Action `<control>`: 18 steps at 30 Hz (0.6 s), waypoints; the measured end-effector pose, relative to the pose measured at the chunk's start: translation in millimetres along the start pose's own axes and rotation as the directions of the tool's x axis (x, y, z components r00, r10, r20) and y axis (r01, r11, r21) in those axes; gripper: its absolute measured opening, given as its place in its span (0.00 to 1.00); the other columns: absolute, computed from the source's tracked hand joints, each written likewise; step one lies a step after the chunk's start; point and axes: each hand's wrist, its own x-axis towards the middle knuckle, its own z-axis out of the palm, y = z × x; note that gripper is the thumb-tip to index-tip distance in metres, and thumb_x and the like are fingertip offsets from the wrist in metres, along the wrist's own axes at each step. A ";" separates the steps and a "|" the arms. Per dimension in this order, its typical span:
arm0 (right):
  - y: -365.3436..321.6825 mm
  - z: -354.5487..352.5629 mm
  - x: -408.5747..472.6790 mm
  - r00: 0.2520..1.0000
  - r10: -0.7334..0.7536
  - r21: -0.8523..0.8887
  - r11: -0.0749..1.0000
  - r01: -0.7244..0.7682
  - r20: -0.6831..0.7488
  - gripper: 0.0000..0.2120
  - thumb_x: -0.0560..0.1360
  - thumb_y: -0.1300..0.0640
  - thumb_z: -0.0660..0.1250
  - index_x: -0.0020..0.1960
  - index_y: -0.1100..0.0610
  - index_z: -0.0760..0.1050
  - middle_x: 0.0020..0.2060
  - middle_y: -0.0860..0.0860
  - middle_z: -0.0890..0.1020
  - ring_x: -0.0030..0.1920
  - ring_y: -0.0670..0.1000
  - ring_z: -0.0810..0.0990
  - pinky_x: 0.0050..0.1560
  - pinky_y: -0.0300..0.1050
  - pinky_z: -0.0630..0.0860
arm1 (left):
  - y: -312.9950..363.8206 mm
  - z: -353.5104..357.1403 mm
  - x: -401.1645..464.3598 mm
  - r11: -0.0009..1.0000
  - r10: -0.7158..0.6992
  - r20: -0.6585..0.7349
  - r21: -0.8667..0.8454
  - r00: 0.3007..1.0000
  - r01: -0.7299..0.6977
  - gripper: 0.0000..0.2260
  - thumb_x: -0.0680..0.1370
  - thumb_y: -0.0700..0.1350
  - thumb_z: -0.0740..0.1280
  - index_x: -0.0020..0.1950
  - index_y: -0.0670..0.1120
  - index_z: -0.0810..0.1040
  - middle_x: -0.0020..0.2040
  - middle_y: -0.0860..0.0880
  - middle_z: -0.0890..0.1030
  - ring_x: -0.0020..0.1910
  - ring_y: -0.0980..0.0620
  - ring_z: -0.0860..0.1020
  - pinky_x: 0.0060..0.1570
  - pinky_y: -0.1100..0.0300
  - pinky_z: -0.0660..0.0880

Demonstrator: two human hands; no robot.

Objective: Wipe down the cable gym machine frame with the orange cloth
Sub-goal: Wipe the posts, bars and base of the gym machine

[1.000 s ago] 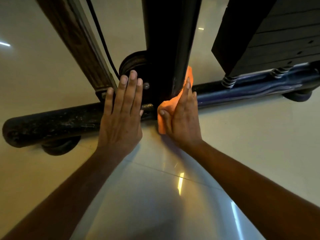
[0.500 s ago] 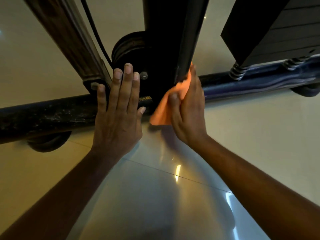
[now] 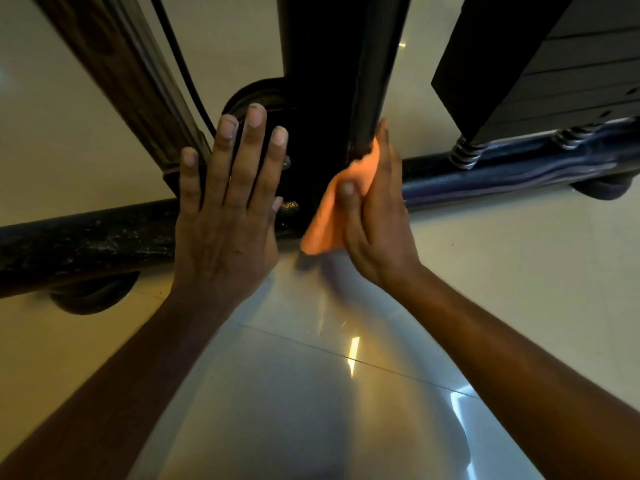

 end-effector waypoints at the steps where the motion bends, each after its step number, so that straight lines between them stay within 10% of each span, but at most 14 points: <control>1: -11.0 0.8 7.2 0.997 0.011 0.049 0.999 -0.008 -0.070 0.41 0.86 0.39 0.52 0.87 0.63 0.43 0.84 0.61 0.59 0.79 0.52 0.68 0.75 0.49 0.72 | 0.1 -0.3 0.7 1.000 -0.004 -0.004 -0.003 1.000 0.004 0.32 0.89 0.48 0.60 0.88 0.45 0.49 0.86 0.45 0.44 0.86 0.40 0.49 0.83 0.43 0.36; 3: -26.5 3.1 19.9 0.986 0.014 0.077 0.997 -0.001 -0.169 0.40 0.85 0.42 0.52 0.87 0.65 0.44 0.84 0.61 0.59 0.79 0.46 0.67 0.75 0.39 0.69 | -0.3 -1.9 2.5 1.000 -0.003 -0.005 -0.009 1.000 0.003 0.31 0.89 0.47 0.60 0.88 0.45 0.49 0.86 0.45 0.44 0.86 0.40 0.49 0.83 0.43 0.37; 9: 14.5 7.7 -16.8 0.996 0.054 -0.156 0.987 -0.042 0.076 0.48 0.84 0.35 0.60 0.88 0.59 0.37 0.86 0.61 0.54 0.83 0.61 0.62 0.77 0.69 0.69 | 0.4 -1.3 -8.8 1.000 -0.003 0.053 0.001 0.999 0.003 0.32 0.89 0.48 0.59 0.88 0.44 0.45 0.87 0.46 0.41 0.86 0.45 0.42 0.83 0.43 0.36; 15: 14.1 -9.2 -34.2 0.969 0.171 -0.275 0.954 -0.117 0.180 0.43 0.86 0.38 0.59 0.88 0.49 0.35 0.88 0.51 0.46 0.87 0.62 0.50 0.81 0.68 0.64 | -1.2 0.9 -47.4 0.997 0.074 0.293 -0.045 0.953 -0.063 0.36 0.87 0.51 0.58 0.88 0.41 0.42 0.88 0.43 0.39 0.87 0.44 0.42 0.84 0.42 0.40; 18: 9.3 -24.7 -46.3 0.954 0.175 -0.322 0.943 -0.091 0.244 0.40 0.87 0.42 0.59 0.88 0.46 0.38 0.87 0.55 0.58 0.82 0.64 0.65 0.71 0.66 0.77 | -8.4 -0.9 -68.8 0.991 0.128 0.407 -0.090 0.904 -0.100 0.36 0.86 0.51 0.60 0.88 0.42 0.44 0.88 0.43 0.40 0.87 0.45 0.42 0.85 0.41 0.46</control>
